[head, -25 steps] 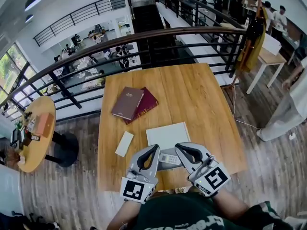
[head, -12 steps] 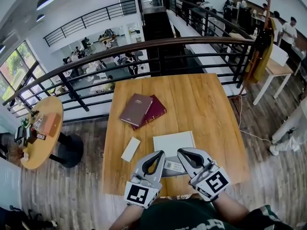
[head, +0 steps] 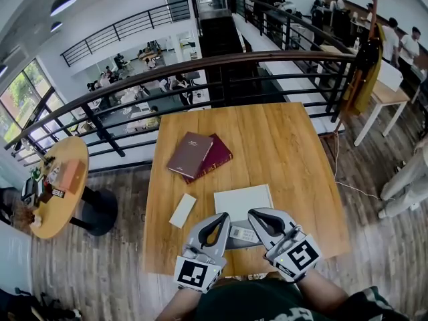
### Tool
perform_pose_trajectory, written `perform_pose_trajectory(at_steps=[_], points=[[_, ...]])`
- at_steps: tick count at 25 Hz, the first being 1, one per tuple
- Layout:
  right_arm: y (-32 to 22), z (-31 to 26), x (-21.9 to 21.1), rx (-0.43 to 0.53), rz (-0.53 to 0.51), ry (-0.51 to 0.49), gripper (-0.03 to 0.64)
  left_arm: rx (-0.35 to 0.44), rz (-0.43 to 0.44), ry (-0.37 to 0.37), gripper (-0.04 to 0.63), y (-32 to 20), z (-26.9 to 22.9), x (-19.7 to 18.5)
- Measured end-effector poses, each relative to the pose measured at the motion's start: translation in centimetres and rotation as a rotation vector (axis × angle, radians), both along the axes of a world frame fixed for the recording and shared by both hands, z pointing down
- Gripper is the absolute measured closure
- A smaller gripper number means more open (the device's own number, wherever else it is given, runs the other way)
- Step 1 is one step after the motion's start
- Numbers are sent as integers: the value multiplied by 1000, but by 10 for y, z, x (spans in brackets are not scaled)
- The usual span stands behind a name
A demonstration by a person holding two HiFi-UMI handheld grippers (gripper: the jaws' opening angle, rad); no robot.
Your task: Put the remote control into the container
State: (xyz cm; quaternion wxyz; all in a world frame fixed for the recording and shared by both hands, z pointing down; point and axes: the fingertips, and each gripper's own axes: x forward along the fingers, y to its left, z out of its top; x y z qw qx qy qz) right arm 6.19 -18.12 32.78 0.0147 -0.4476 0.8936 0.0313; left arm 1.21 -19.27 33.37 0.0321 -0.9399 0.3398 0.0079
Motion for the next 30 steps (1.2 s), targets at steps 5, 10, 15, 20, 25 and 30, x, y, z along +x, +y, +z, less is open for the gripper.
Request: perform_pose_trajectory(at_steps=[5, 10, 15, 20, 25, 30], points=[[-1, 1, 1, 5, 8, 20, 600, -1, 1, 5, 600, -1, 0, 3], [1, 4, 3, 0, 14, 34, 600, 0, 5, 8, 600, 2, -1, 7], [0, 5, 4, -12, 15, 35, 600, -1, 6, 14, 600, 3, -2, 8], [1, 6, -1, -11, 9, 31, 600, -6, 4, 12, 601, 3, -2, 6], [1, 8, 0, -9, 7, 25, 600, -5, 7, 3, 601, 3, 2, 7], [5, 10, 1, -19, -2, 18, 600, 5, 14, -7, 600, 9, 3, 11]])
